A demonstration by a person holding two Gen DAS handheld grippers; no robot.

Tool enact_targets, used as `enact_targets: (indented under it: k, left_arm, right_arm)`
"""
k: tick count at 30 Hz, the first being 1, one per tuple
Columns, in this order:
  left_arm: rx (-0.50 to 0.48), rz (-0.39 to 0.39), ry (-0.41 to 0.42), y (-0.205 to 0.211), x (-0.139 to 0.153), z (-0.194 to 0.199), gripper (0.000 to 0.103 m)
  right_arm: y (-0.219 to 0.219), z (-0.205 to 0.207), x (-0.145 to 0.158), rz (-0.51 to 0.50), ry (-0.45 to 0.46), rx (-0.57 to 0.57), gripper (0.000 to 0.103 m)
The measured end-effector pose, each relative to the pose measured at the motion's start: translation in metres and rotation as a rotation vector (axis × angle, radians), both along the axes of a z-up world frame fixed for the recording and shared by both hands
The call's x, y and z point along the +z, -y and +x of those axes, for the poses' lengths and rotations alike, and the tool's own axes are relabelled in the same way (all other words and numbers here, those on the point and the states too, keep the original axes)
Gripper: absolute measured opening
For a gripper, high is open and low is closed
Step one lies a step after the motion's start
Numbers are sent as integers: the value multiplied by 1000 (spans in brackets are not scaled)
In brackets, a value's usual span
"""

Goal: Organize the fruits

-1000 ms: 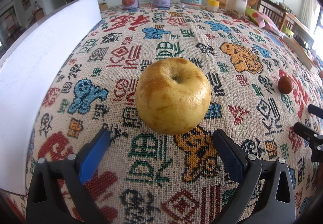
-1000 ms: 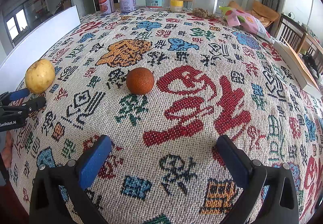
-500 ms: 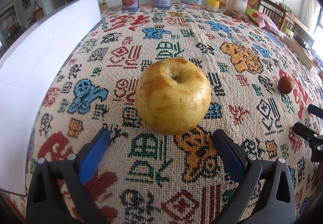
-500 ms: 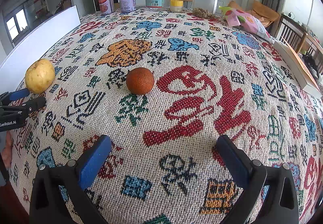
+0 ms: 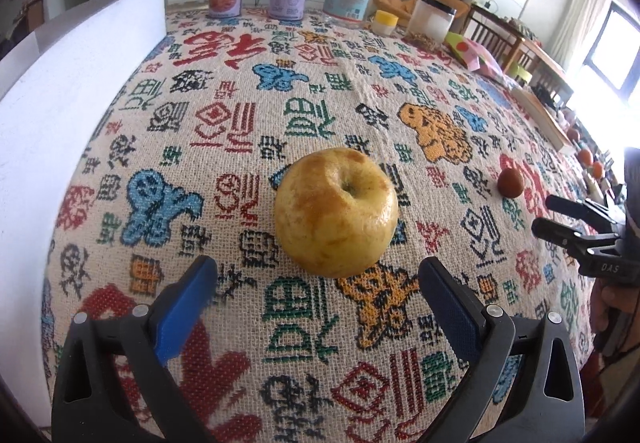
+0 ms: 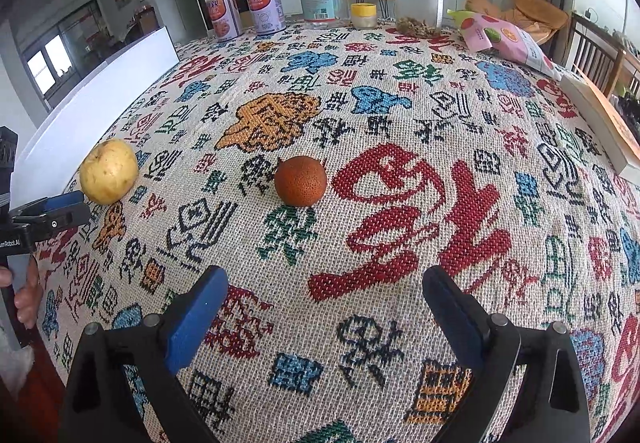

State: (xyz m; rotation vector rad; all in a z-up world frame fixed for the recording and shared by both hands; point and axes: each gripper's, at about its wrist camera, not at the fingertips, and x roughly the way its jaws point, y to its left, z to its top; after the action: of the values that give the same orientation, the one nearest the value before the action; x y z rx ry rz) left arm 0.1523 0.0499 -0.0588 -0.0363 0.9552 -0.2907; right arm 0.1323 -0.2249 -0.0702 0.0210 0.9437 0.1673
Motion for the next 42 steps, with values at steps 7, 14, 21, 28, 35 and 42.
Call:
enact_targets:
  k: [7,14,21,28,35,42]
  left_arm:
    - [33,55,28,4,0,20,99]
    - [10,-2,50,4,15,15,67]
    - [174,-242,51,-89,130,-9,67]
    - [537,-82,31,-235,151,43,67]
    - [737,-42,-232,-322,66,87,67]
    - [708,-49,-220,-326,61,78,81]
  right_arm:
    - [-27,57,8,-30,-54,73,64]
    - [-40,54,5,-54,-65,104,29]
    - [-106,53,62,32,-19,264,29]
    - [-276,84,130,146,41,580,30]
    - [-420,144,119,89,-46,688,30]
    - [-471,178,77,6,-170,639,40]
